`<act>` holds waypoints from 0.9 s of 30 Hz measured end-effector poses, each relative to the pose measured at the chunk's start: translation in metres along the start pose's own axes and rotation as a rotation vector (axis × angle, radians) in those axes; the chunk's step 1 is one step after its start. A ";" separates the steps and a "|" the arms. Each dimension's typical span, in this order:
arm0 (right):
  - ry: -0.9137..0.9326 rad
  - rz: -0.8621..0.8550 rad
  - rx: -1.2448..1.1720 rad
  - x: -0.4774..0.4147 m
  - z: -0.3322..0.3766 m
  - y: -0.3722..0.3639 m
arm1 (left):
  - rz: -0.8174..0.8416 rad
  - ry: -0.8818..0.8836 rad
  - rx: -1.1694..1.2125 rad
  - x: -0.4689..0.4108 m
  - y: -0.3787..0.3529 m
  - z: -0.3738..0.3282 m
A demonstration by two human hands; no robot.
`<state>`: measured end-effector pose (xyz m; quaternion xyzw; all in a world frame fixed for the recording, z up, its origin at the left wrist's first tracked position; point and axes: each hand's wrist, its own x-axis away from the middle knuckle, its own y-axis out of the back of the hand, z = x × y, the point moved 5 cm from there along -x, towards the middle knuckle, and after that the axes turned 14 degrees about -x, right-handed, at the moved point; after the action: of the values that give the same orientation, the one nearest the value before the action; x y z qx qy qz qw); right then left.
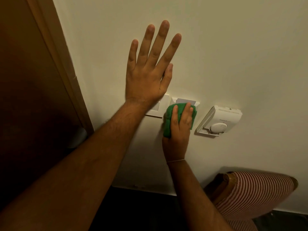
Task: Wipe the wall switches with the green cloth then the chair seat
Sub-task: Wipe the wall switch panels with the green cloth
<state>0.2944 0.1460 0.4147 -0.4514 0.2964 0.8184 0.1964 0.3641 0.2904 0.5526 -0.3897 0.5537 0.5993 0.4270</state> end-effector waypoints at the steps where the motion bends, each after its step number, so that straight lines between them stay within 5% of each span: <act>1: -0.006 -0.006 0.010 0.000 -0.004 0.007 | -0.003 -0.001 -0.003 0.000 -0.001 0.000; 19: -0.028 0.057 0.203 0.002 0.004 0.002 | -0.017 0.002 -0.019 0.001 -0.002 0.001; 27: -0.069 -0.008 0.019 0.002 0.000 0.002 | -0.015 0.007 -0.021 0.001 -0.004 0.000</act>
<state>0.2920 0.1443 0.4133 -0.4221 0.2955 0.8299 0.2140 0.3675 0.2906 0.5505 -0.4002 0.5462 0.6005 0.4254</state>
